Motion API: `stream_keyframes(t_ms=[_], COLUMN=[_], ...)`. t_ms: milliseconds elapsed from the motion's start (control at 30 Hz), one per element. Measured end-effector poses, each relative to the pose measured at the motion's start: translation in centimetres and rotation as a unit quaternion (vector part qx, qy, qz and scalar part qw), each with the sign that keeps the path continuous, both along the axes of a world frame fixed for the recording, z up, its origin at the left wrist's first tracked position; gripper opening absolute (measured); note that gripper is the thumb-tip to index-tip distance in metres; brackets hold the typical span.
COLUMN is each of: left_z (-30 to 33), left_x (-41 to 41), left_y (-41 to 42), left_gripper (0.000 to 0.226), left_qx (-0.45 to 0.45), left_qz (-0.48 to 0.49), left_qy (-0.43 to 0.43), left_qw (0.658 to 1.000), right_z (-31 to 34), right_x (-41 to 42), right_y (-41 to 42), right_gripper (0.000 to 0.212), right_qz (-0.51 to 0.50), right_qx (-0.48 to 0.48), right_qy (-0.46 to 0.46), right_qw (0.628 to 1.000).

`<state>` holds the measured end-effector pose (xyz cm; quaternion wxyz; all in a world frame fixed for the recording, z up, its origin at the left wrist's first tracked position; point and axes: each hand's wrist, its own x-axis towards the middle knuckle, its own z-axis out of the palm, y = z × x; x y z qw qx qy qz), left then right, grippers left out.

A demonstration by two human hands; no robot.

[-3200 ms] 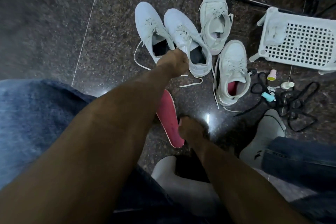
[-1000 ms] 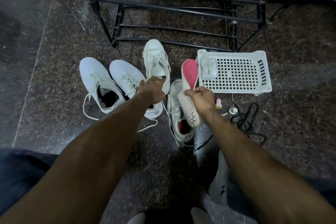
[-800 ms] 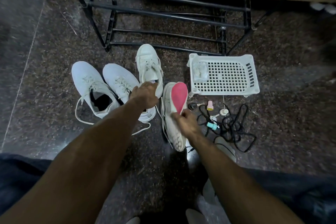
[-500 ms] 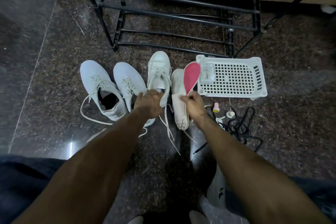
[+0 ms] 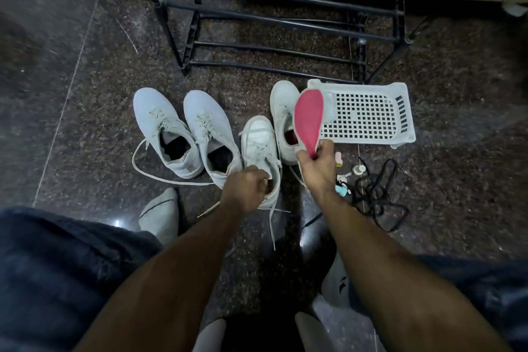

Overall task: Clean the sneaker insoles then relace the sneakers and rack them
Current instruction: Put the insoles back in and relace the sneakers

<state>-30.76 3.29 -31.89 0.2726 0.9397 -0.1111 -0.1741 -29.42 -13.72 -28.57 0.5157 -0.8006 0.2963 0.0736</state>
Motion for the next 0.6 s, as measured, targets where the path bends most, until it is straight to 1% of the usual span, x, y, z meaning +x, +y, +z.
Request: stream_keyframes(t_ms=[67,133,167,233,267,333,400,467,533,600], left_z=[-0.5,-0.6,-0.7,-0.7,-0.7,-0.6,-0.5,-0.5,-0.4,-0.4], left_x=[-0.9,-0.9,-0.8,-0.4,-0.2,-0.1,0.0,0.0,0.0,0.0], left_y=[0.1,0.0,0.0,0.0,-0.1,-0.4,-0.7,-0.8,-0.8,-0.7], left_gripper=[0.036,0.029,0.024,0.018,0.018,0.025,0.038,0.046,0.041,0.030], left_qx=[0.023,0.061,0.065,0.054,0.051,0.045,0.033,0.017,0.020,0.036], left_qz=[0.041,0.060,0.064,0.059,0.048,0.016,-0.004,-0.004,-0.006,-0.006], left_qy=[-0.055,-0.067,-0.072,-0.093,-0.106,-0.120,-0.112,-0.083,-0.055,-0.061], left_qw=[0.997,0.994,0.993,0.992,0.992,0.992,0.993,0.996,0.998,0.997], right_z=[-1.0,-1.2,-1.0,-0.8,-1.0,-1.0,-0.7,-0.5,-0.8,-1.5], right_x=[-2.0,-3.4,-3.7,-3.8,-3.7,-3.2,-2.7,-2.4,-2.2,-2.1], right_y=[-0.2,-0.2,-0.1,-0.1,-0.2,-0.2,0.0,0.4,0.8,0.9], right_gripper=[0.042,0.041,0.040,0.037,0.035,0.036,0.040,0.043,0.050,0.059], right_qz=[0.004,0.005,0.003,0.000,0.001,0.016,0.041,0.067,0.076,0.066], right_qx=[-0.006,-0.014,-0.020,-0.014,0.005,0.047,0.061,0.080,0.098,0.099], right_qy=[0.015,0.022,0.022,0.019,0.019,0.015,0.016,0.022,0.016,0.005], right_qw=[1.000,1.000,1.000,1.000,1.000,0.999,0.997,0.994,0.992,0.993])
